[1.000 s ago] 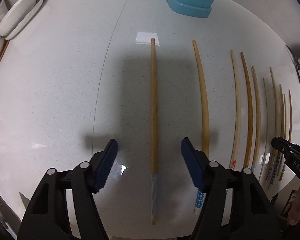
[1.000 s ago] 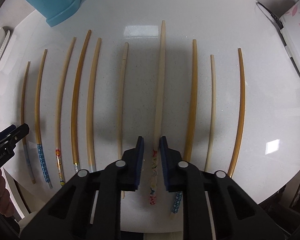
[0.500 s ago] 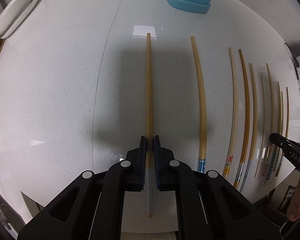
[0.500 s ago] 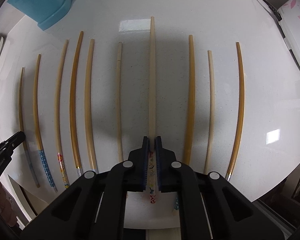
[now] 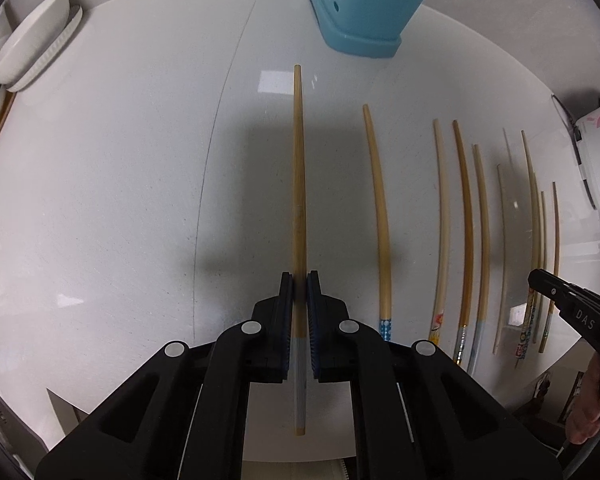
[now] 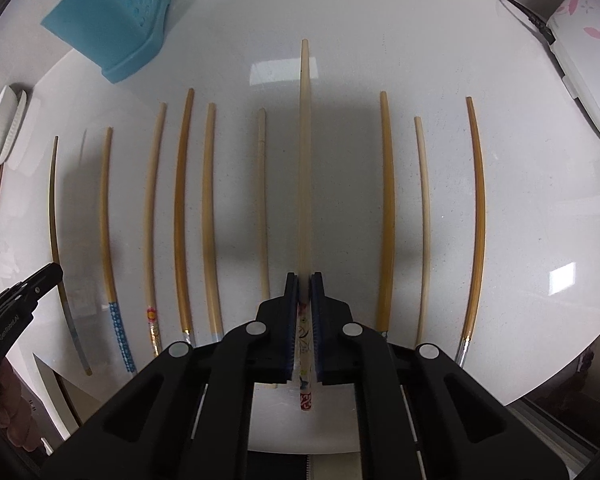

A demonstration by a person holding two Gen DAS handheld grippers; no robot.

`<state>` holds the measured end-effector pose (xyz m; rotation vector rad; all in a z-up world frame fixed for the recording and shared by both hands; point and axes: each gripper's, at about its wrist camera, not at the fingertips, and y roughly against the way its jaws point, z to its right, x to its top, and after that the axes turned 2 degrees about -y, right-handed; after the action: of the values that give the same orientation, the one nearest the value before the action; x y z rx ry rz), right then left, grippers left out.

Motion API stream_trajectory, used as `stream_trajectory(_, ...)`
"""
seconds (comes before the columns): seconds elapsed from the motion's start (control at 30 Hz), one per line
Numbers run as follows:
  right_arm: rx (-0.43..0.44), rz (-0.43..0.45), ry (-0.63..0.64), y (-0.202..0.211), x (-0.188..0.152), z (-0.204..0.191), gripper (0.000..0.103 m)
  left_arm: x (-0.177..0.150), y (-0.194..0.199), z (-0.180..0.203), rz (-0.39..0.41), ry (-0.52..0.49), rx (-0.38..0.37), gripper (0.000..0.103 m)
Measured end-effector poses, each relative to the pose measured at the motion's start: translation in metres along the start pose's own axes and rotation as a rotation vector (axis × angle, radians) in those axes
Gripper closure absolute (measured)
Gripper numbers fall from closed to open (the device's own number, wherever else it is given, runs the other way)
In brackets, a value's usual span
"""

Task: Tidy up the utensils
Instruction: 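Lift both held chopsticks and carry them toward the blue utensil holder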

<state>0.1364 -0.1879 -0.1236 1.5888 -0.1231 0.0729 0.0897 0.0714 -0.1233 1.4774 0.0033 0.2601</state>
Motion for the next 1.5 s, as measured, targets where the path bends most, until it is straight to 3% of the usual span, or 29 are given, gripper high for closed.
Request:
stream_trajectory(0.03,0.002,0.009,-0.001,0.003,-0.013,-0.003,0.097,0.002,0.003,0.0,0.009,-0.001,-0.002,0.097)
stream_trajectory(0.57,0.076,0.22,0.012,0.092,-0.033,-0.019,0.097,0.004,0.074,0.008,0.225,0.01,-0.056,0.097)
stream_trajectory(0.7,0.097,0.26,0.022,0.078,-0.016,-0.033,0.097,0.006,0.087,0.01,0.266,0.004,-0.069,0.097)
stream_trajectory(1.5,0.167,0.497,0.082,0.14,0.037,-0.066,0.097,0.071,0.158,0.014,0.537,0.003,-0.136,0.096)
